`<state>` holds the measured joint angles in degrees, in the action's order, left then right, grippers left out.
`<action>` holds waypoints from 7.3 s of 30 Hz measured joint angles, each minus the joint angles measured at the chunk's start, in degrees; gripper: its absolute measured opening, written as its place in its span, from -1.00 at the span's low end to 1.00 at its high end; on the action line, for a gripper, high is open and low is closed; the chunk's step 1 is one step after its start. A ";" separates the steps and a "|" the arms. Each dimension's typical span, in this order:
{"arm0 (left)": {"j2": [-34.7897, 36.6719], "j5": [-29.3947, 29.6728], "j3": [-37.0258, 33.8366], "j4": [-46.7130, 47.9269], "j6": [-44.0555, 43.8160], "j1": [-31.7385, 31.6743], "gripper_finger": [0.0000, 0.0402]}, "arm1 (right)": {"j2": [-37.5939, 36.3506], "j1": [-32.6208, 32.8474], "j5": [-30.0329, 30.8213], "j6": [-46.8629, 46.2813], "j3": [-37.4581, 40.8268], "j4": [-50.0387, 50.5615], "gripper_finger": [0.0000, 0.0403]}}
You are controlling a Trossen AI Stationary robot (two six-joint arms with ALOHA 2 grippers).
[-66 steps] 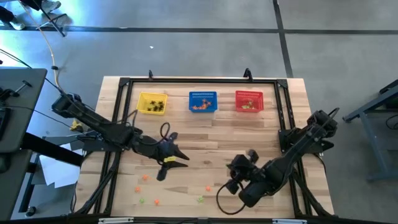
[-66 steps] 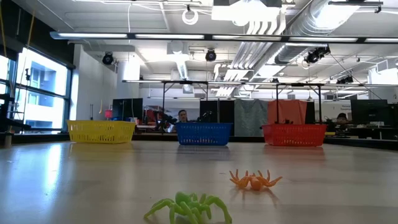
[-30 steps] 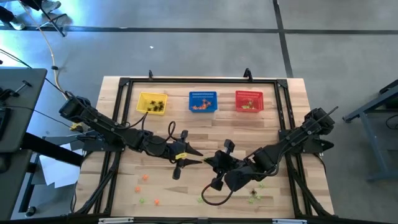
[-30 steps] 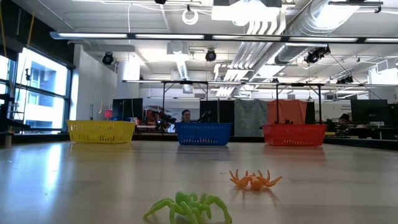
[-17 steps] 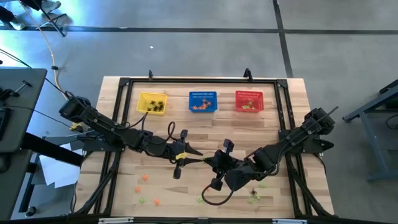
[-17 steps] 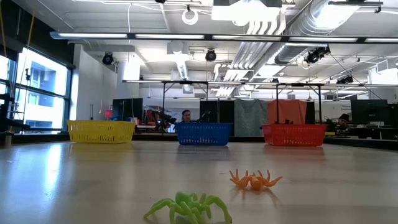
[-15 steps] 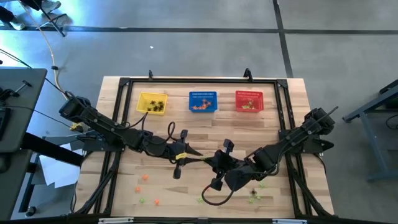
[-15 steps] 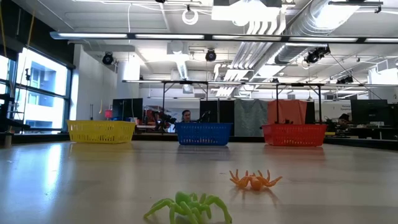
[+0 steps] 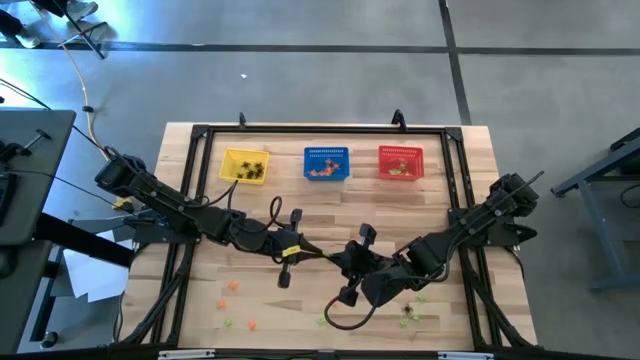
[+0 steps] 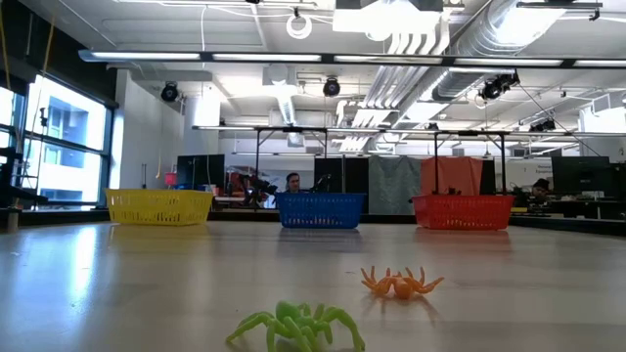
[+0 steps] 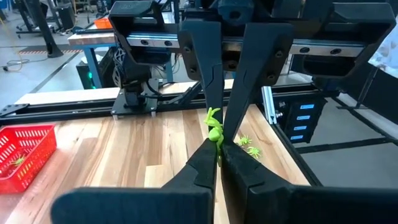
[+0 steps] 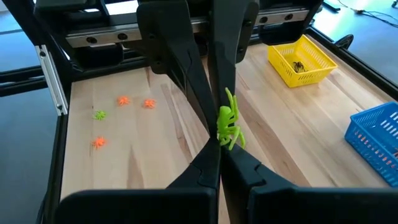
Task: Sort Halloween decoration
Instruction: Put the green spider toy into the basket, then put the orange spider toy into the blue basket
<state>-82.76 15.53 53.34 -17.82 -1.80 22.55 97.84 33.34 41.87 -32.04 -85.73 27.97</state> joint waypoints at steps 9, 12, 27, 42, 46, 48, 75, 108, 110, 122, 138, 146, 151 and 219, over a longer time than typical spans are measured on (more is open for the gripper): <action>0.00 -0.25 0.00 0.07 -0.02 0.00 -1.00 | 0.00 0.00 -1.08 -0.62 0.00 0.26 -1.00; -0.02 -0.42 0.00 0.11 -0.03 0.02 -1.00 | 0.00 -0.02 -2.20 -0.55 -0.02 0.28 -1.00; -0.02 0.39 -0.02 -0.17 -0.07 -0.09 -1.00 | 0.04 0.07 -3.48 -0.50 -0.02 2.21 -0.50; -0.20 -3.39 -0.02 2.01 -0.04 -9.32 -1.00 | -0.15 4.42 -18.95 -25.97 -0.02 20.81 -0.20; -2.34 -10.94 0.01 -1.55 -0.04 -16.11 -1.00 | -0.15 7.69 -24.63 -37.11 -0.02 25.02 -0.20; -4.13 -14.16 0.66 -2.68 -0.20 -19.07 -1.00 | -0.15 9.03 -27.69 -40.08 -0.02 25.37 -0.20; -45.30 -11.07 40.44 -2.97 1.76 -35.62 -1.00 | -0.17 12.04 -35.92 -41.06 -0.02 24.05 -0.21; -50.62 -13.81 43.74 -2.54 5.38 -39.24 -0.74 | -0.17 12.04 -35.90 -41.06 -0.02 24.04 -0.21; -50.63 -13.81 43.71 -2.55 5.25 -39.25 -0.66 | -0.17 12.04 -35.90 -41.06 -0.02 24.05 -0.21; -50.61 -13.81 43.67 -2.52 3.31 -38.70 -0.39 | -0.17 12.04 -35.87 -41.06 -0.02 24.06 -0.21; -40.08 -33.70 43.47 30.31 8.17 -33.73 -0.46 | -0.20 12.04 -35.87 -41.06 -0.02 24.04 -0.20; -34.52 -33.58 41.94 49.90 14.42 -22.45 -0.47 | -0.20 12.04 -35.87 -41.06 -0.02 24.04 -0.20; -32.48 -31.29 41.94 59.22 13.70 -14.10 -0.47 | -0.22 12.04 -35.87 -41.06 -0.02 23.95 -0.20; -47.63 -9.99 42.21 46.65 -9.27 3.30 -0.35 | -0.22 11.65 -34.98 -24.45 -0.04 22.99 -0.21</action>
<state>-130.39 5.54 95.55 28.83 -11.07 25.85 97.62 44.99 6.90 -56.49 -85.78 50.96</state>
